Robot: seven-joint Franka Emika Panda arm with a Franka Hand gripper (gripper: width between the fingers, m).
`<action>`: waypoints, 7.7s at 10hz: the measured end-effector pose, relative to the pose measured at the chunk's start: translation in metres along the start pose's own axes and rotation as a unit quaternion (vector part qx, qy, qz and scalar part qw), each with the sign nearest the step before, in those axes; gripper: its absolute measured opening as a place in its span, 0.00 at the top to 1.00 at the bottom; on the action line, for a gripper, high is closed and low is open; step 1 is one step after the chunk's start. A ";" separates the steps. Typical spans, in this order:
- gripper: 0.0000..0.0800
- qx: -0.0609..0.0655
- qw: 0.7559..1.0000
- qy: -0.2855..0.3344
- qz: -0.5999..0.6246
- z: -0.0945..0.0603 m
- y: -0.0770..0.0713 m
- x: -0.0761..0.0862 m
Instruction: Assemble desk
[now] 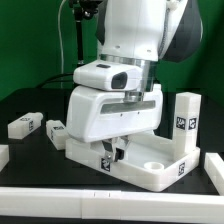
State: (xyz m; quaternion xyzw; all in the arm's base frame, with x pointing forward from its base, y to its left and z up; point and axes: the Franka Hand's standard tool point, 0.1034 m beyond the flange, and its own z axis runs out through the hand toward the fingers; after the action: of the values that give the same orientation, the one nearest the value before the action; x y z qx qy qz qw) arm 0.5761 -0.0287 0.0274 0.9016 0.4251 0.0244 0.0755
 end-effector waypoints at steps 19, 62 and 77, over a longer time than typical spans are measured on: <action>0.93 -0.038 0.947 -0.009 -0.319 -0.005 0.030 0.087; 0.19 0.034 0.955 -0.036 0.293 -0.060 0.112 -0.035; 0.19 0.156 0.887 -0.102 0.422 -0.028 0.065 -0.157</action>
Offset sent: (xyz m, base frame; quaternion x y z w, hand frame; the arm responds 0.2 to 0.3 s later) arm 0.0000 0.0000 0.0000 0.0000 0.0000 -0.1938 0.9810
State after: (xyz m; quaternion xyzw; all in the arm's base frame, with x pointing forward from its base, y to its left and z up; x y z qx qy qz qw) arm 0.5226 -0.1872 0.0685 0.9937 -0.0073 -0.1048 -0.0402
